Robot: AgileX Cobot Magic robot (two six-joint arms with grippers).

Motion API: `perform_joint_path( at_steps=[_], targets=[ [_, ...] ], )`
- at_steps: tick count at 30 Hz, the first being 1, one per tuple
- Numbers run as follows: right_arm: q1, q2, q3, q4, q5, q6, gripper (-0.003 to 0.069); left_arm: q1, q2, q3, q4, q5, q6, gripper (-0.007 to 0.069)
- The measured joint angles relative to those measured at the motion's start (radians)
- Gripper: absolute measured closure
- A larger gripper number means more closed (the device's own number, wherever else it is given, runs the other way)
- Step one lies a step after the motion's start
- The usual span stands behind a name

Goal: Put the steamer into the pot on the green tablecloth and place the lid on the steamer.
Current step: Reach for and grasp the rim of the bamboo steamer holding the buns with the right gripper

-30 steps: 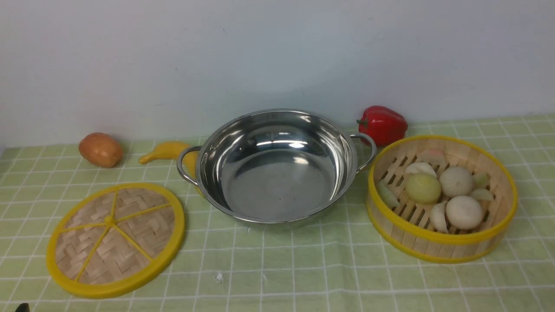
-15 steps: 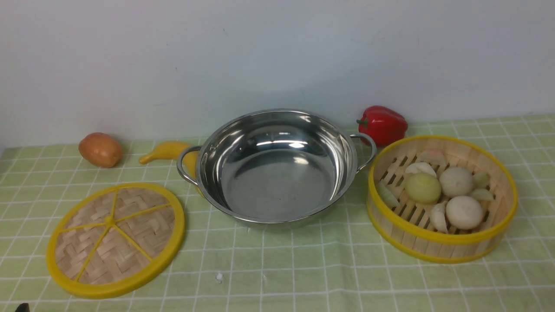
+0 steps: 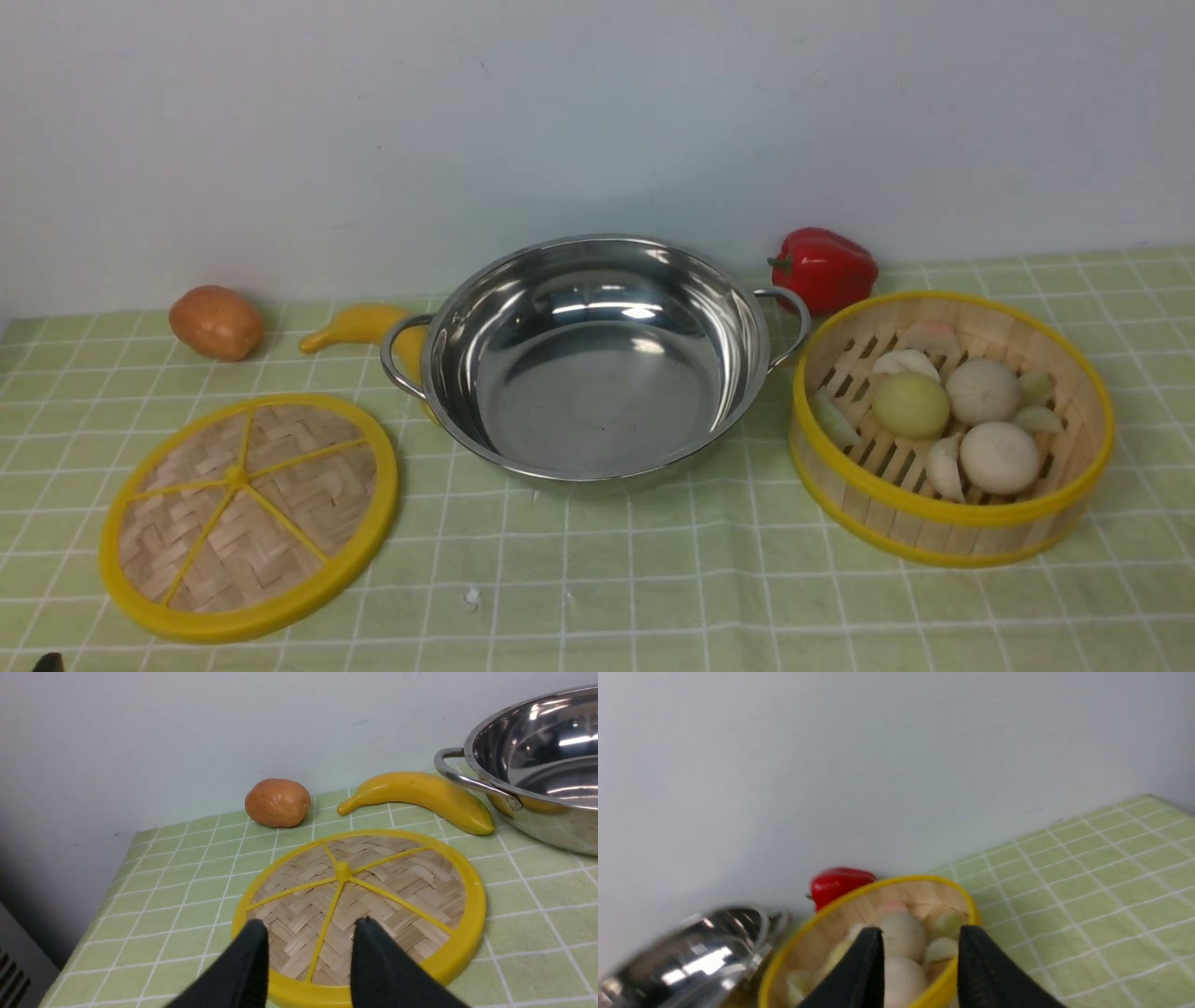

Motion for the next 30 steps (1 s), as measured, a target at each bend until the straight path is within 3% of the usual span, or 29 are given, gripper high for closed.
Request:
perform_joint_path(
  at_steps=[3,5,6,7,9,10,11,14,17,26,30],
  targets=[
    [0.000,0.000,0.000,0.162,-0.014,0.056,0.0416,0.000,0.000,0.000,-0.047,0.000,-0.026,0.0382],
    [0.000,0.000,0.000,0.244,-0.019,0.070,0.0416,0.000,0.000,0.000,-0.166,-0.003,-0.105,0.0382],
    [0.000,0.000,0.000,0.250,-0.020,0.072,0.0416,0.000,0.000,0.000,-0.180,-0.004,-0.113,0.0382],
    [0.000,0.000,0.000,0.292,-0.028,0.074,0.0416,0.000,0.000,0.000,-0.298,-0.011,-0.177,0.0382],
    [0.000,0.000,0.000,0.318,-0.031,0.076,0.0416,0.000,0.000,0.000,-0.390,-0.018,-0.213,0.0382],
    [0.000,0.000,0.000,0.346,-0.035,0.077,0.0416,0.000,0.000,0.000,-0.516,-0.023,-0.277,0.0382],
    [0.000,0.000,0.000,0.349,-0.036,0.078,0.0416,0.000,0.000,0.000,-0.531,-0.024,-0.283,0.0382],
    [0.000,0.000,0.000,0.399,-0.059,0.081,0.0416,0.000,0.000,0.000,-0.758,-0.043,-0.344,0.0382],
    [0.000,0.000,-0.022,0.416,-0.097,0.068,0.0416,0.000,0.000,0.000,-0.845,-0.105,-0.353,0.0382],
    [0.000,0.116,-0.430,0.165,-0.097,-0.171,0.0416,0.000,0.000,-0.011,-0.955,-0.294,-0.394,0.0382],
    [0.000,0.389,-0.707,0.058,0.157,-0.227,0.0416,0.000,0.000,-0.129,-0.911,-0.361,-0.370,0.0382]
  ],
)
